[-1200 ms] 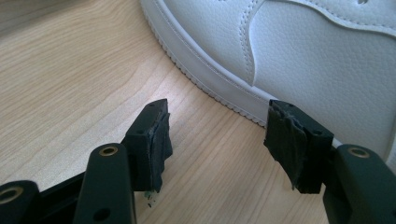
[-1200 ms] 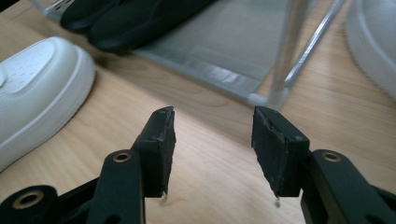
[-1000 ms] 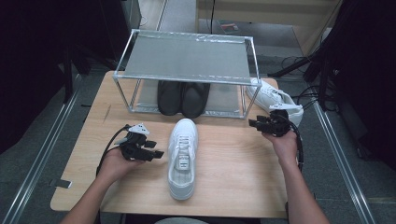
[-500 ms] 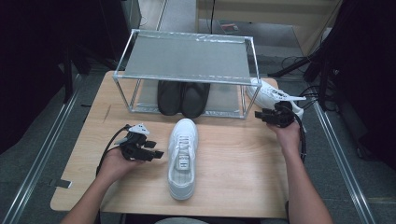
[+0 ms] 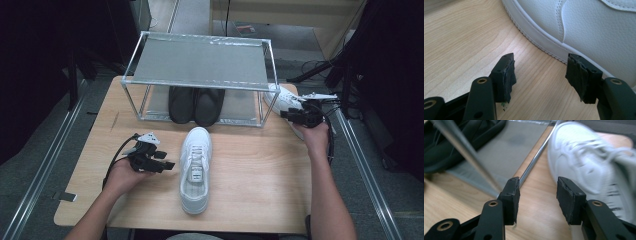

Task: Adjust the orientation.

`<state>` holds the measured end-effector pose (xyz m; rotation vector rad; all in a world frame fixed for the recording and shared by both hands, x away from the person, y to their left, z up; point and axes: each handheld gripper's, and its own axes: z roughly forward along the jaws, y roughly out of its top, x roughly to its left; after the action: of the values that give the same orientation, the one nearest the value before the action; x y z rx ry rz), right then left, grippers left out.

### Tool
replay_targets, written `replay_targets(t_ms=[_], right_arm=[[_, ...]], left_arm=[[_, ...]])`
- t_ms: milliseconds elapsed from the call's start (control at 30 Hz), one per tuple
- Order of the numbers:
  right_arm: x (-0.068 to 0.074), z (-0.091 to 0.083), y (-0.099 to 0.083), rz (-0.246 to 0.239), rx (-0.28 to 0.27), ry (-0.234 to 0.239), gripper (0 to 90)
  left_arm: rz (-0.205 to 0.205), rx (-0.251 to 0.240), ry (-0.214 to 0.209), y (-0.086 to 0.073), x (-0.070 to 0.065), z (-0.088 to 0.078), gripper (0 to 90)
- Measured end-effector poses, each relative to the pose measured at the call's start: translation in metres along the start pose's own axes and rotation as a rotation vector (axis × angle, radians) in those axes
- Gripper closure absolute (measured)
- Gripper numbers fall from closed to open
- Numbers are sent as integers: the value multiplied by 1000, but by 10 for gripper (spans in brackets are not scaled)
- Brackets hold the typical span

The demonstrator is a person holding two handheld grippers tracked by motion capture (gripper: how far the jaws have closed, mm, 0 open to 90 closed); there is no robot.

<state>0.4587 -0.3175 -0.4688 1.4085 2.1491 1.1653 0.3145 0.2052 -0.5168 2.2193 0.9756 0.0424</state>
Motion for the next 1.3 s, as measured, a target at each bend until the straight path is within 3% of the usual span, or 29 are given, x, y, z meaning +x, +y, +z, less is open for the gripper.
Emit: replay_targets(t_ms=[100, 200, 267, 367, 467, 667, 767, 933, 1167, 1300], right_arm=[[-7, -8, 7, 28, -39, 2, 558], [-10, -16, 9, 16, -84, -41, 572], [-14, -21, 13, 12, -43, -41, 574], [-18, -29, 15, 6, -66, -83, 572], [-25, -31, 14, 16, -51, -107, 569], [-35, -19, 7, 67, -35, -83, 558], [-34, -13, 8, 71, -47, -62, 567], [-32, 0, 9, 72, -14, -40, 567], [-29, 12, 11, 61, 21, -60, 595], [-30, 13, 12, 73, 30, -70, 655]], left_arm=[[3, 4, 3, 0, 0, 1, 401], [1, -2, 5, 0, 0, 0, 401], [-2, -4, 5, 0, 0, 0, 401], [-1, -3, 8, -1, 0, -1, 401], [-2, -6, 11, -3, -1, -2, 401], [-11, -8, 16, -8, -1, -5, 400], [-17, -14, 21, -11, -1, -7, 399], [-27, -21, 30, -16, -2, -11, 398], [-38, -21, 40, -23, -2, -15, 397], [-41, -20, 43, -24, -2, -15, 396]])
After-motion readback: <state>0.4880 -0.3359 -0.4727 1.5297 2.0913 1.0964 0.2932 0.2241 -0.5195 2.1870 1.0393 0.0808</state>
